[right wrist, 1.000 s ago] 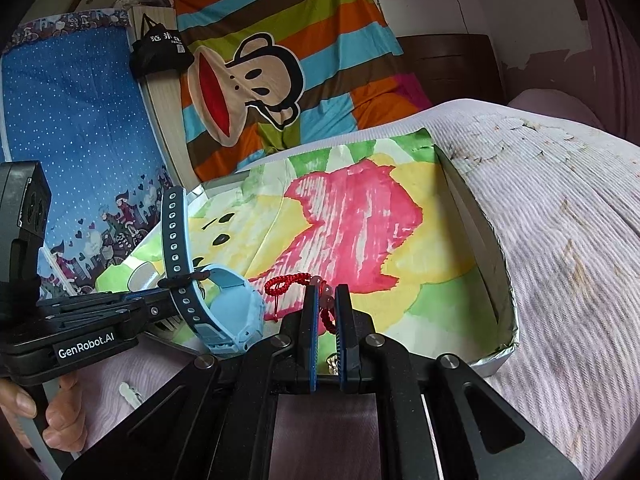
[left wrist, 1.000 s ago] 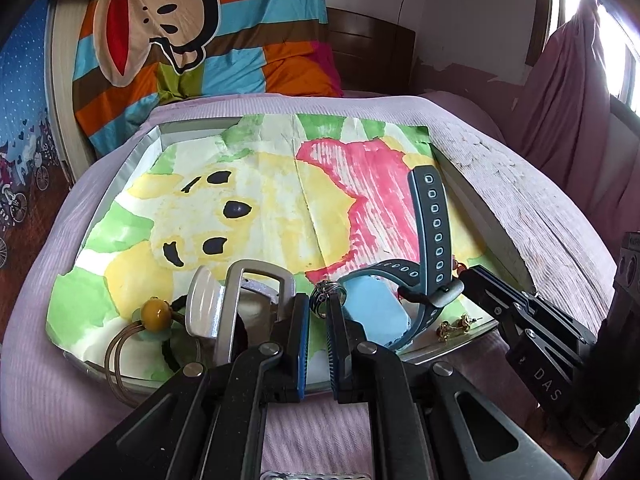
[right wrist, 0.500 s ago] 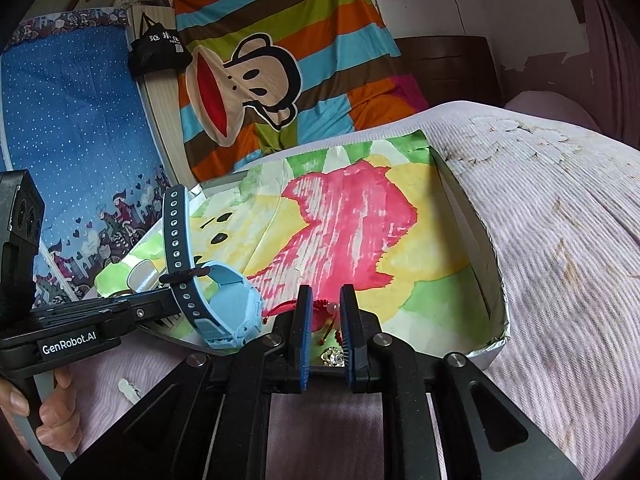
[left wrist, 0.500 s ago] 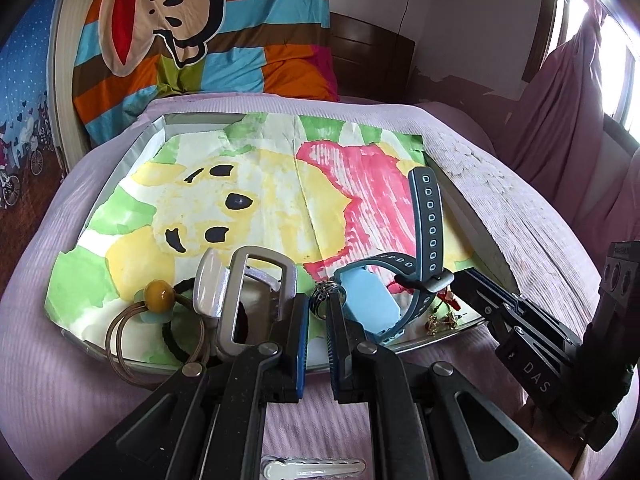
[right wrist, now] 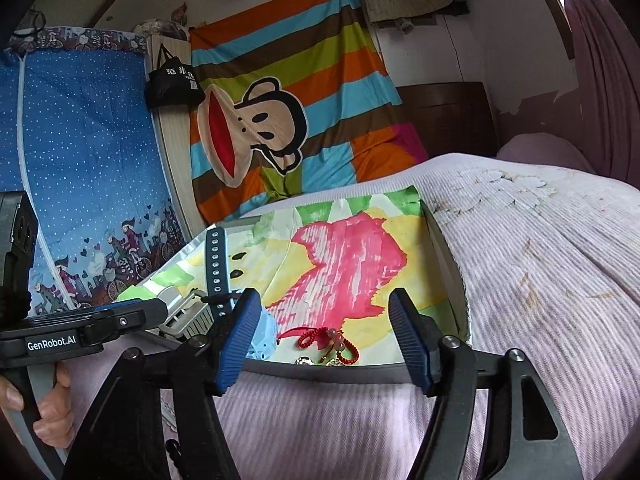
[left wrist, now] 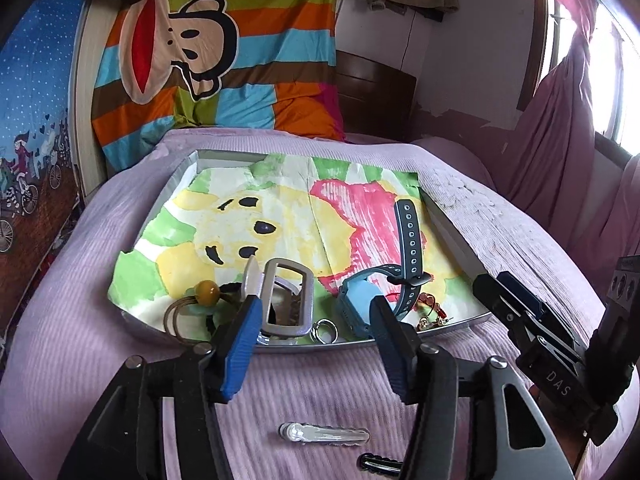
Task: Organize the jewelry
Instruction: 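Move both tools back toward the white hair clip and black bead strand, then grasp the white hair clip with the left tool while the right tool grasps the black bead strand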
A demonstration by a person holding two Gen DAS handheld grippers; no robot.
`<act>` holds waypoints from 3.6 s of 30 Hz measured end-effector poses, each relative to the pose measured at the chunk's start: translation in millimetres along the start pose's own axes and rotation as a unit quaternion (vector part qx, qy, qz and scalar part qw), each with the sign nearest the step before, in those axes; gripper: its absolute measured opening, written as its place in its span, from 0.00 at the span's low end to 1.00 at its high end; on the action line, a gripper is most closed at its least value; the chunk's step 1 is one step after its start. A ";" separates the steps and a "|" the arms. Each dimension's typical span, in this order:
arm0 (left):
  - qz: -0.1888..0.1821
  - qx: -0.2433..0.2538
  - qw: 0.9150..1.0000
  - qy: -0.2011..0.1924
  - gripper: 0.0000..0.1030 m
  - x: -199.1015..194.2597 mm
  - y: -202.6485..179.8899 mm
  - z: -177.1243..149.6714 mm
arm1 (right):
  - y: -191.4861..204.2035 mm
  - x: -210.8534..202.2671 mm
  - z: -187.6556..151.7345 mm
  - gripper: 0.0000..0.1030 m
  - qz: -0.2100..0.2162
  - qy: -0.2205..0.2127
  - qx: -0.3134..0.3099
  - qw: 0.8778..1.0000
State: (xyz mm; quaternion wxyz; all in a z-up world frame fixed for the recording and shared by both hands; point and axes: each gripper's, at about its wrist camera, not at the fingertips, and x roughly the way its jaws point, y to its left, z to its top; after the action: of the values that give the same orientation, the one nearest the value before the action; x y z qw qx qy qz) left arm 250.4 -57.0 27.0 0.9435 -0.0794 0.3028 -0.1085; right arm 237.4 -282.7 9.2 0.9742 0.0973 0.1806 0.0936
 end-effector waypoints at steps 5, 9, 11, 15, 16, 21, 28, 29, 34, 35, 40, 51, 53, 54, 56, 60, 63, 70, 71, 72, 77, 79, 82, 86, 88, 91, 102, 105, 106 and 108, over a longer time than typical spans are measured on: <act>0.033 -0.002 0.998 -0.052 0.88 -29.5 6.6 -6.8 | 9.2 -28.0 2.3 0.92 0.001 -0.039 -0.017 0.999; 0.054 0.008 0.994 -0.090 1.00 -52.1 8.3 -13.0 | 19.8 -48.8 5.7 0.99 0.008 -0.062 -0.026 0.998; 0.059 0.014 0.993 -0.100 1.00 -60.9 9.5 -15.7 | 24.7 -59.3 6.3 0.99 0.014 -0.068 -0.028 0.997; 0.059 0.010 0.992 -0.113 1.00 -75.7 15.1 -23.6 | 36.3 -81.0 4.9 0.99 0.018 -0.074 -0.043 0.996; 0.060 0.011 0.991 -0.115 1.00 -80.0 15.9 -26.3 | 39.1 -85.4 4.9 0.99 0.020 -0.075 -0.047 0.996; 0.064 0.012 0.989 -0.130 1.00 -98.2 19.9 -37.6 | 47.6 -107.2 2.5 0.99 0.022 -0.077 -0.055 0.995; 0.071 0.023 0.988 -0.135 1.00 -112.6 25.8 -48.1 | 53.9 -115.7 -11.5 0.99 0.024 -0.050 -0.060 0.997; 0.071 0.025 0.988 -0.132 1.00 -113.0 27.1 -49.5 | 54.0 -115.8 -14.4 0.99 0.026 -0.044 -0.060 0.997; 0.065 0.045 0.990 -0.114 1.00 -113.3 31.7 -57.4 | 52.2 -109.8 -24.3 0.99 0.037 -0.015 -0.064 0.997; 0.064 0.049 0.991 -0.109 1.00 -112.5 32.8 -58.4 | 51.4 -107.9 -25.4 0.99 0.036 -0.009 -0.068 0.997; 0.053 0.046 0.994 -0.086 1.00 -106.7 37.3 -59.3 | 50.7 -103.0 -28.7 0.99 0.038 0.012 -0.068 0.997; 0.033 0.014 0.999 -0.006 1.00 -77.7 52.6 -58.7 | 43.7 -77.3 -40.9 0.99 0.041 0.092 -0.067 0.993; 0.031 0.003 0.999 0.010 1.00 -70.5 56.8 -58.6 | 45.3 -70.7 -45.0 0.99 0.047 0.111 -0.070 0.990; 0.028 -0.002 0.999 0.016 1.00 -67.3 58.9 -58.9 | 46.4 -67.9 -46.5 0.99 0.047 0.118 -0.073 0.989; 0.023 -0.009 0.999 0.025 1.00 -62.1 61.3 -59.1 | 48.7 -62.6 -50.3 0.99 0.048 0.129 -0.078 0.987; 0.007 -0.014 0.999 0.043 0.92 -52.6 63.7 -60.2 | 53.3 -53.2 -56.7 0.98 0.049 0.151 -0.086 0.984; -0.005 -0.012 0.999 0.052 0.88 -46.4 62.4 -59.9 | 55.9 -47.8 -59.4 0.82 0.052 0.163 -0.090 0.981; -0.021 0.008 0.998 0.063 0.81 -37.9 52.8 -59.3 | 63.2 -39.6 -65.6 0.68 0.062 0.182 -0.101 0.976; -0.022 0.010 0.998 0.064 0.79 -36.6 51.4 -59.6 | 63.7 -38.8 -66.3 0.65 0.063 0.184 -0.103 0.975; -0.024 0.013 0.997 0.066 0.78 -35.7 50.7 -59.5 | 65.0 -37.7 -66.8 0.62 0.065 0.187 -0.104 0.975; -0.034 0.023 0.996 0.078 0.74 -29.1 47.1 -58.1 | 70.2 -32.2 -70.1 0.46 0.071 0.198 -0.113 0.971; -0.044 0.026 0.995 0.085 0.74 -25.7 46.6 -57.1 | 72.3 -30.0 -71.7 0.45 0.073 0.204 -0.116 0.969; -0.053 0.029 0.994 0.092 0.74 -21.0 46.1 -55.5 | 72.8 -26.5 -72.5 0.31 0.074 0.210 -0.118 0.968; -0.061 0.042 0.993 0.097 0.68 -15.8 41.4 -54.0 | 69.6 -24.1 -72.7 0.16 0.069 0.211 -0.114 0.968; -0.063 0.050 0.992 0.099 0.65 -12.7 38.1 -53.1 | 66.9 -23.2 -71.5 0.15 0.065 0.210 -0.108 0.970; -0.062 0.067 0.991 0.101 0.63 -7.4 31.9 -51.3 | 62.6 -23.3 -69.8 0.15 0.054 0.203 -0.100 0.973; -0.069 0.128 0.984 0.100 0.51 5.5 10.4 -49.3 | 29.9 -22.5 -60.6 0.15 0.007 0.169 -0.024 0.985; -0.075 0.142 0.982 0.098 0.46 5.9 4.1 -51.3 | 24.7 -20.0 -61.0 0.15 0.009 0.167 -0.008 0.986; -0.076 0.146 0.982 0.098 0.43 5.6 2.3 -52.2 | 23.9 -18.9 -61.5 0.15 0.009 0.168 -0.006 0.986; -0.079 0.152 0.980 0.098 0.38 5.8 0.0 -53.4 | 24.9 -17.5 -62.6 0.15 0.010 0.169 -0.006 0.986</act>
State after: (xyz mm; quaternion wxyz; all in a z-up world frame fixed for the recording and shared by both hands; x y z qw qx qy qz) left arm 223.5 -63.0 -19.2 0.8987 0.0523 0.3667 -0.2346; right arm 194.5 -252.8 -36.8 0.9295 0.0764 0.3408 0.1190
